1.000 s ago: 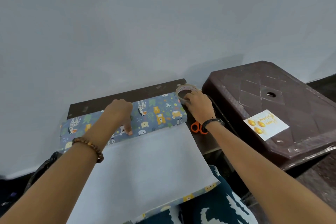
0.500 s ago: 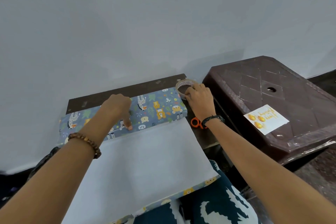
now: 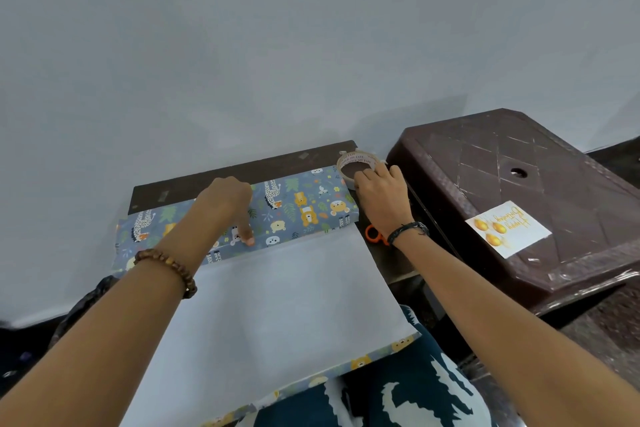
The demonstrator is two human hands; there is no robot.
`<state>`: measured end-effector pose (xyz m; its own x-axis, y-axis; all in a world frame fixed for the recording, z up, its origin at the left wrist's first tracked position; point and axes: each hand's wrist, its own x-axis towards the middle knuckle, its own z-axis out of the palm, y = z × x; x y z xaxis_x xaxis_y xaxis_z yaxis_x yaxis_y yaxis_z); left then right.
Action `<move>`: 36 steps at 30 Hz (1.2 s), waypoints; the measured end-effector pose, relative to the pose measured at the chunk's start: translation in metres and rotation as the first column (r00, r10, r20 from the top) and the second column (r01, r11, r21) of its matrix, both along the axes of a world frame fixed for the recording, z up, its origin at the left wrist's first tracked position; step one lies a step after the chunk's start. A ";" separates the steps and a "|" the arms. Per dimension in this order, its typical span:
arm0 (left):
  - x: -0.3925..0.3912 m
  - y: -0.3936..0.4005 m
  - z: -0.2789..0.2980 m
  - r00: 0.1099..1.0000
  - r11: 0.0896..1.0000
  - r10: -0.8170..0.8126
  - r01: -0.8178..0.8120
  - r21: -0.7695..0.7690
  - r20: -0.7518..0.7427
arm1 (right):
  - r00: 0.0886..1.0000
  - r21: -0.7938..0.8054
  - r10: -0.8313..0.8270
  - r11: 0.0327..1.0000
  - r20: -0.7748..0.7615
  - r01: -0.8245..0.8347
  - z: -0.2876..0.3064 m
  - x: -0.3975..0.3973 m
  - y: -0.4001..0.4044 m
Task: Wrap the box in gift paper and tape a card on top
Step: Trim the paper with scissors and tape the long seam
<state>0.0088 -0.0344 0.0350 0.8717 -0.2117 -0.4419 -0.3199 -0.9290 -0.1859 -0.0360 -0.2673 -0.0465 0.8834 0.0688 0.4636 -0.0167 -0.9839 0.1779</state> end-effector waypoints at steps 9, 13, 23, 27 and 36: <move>-0.007 0.002 0.001 1.000 1.000 -0.020 0.019 0.014 0.017 | 0.992 0.064 0.056 0.997 -0.109 -0.049 0.017 -0.009 -0.005; -0.014 0.010 -0.002 0.997 0.999 -0.045 0.046 -0.004 0.056 | 0.999 0.803 0.034 0.595 0.011 -0.029 0.042 -0.014 -0.006; -0.054 0.060 -0.059 0.949 0.764 0.087 0.132 -0.631 0.304 | 0.928 0.998 0.371 -0.063 0.046 -0.024 0.051 -0.048 0.063; -0.061 0.061 -0.087 0.886 0.699 0.131 0.235 -0.676 0.444 | 0.905 0.967 0.423 0.210 0.044 -0.145 0.028 -0.056 0.088; -0.059 0.064 -0.099 0.814 0.705 0.084 0.359 -0.612 0.574 | 0.904 0.691 0.421 0.631 0.077 -0.352 -0.014 -0.050 0.117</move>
<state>-0.0499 0.0293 -0.0638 0.8357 -0.3872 0.3896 -0.5087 -0.8130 0.2832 -0.0860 -0.1506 -0.0605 0.8867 0.1127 0.4484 0.3745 -0.7438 -0.5536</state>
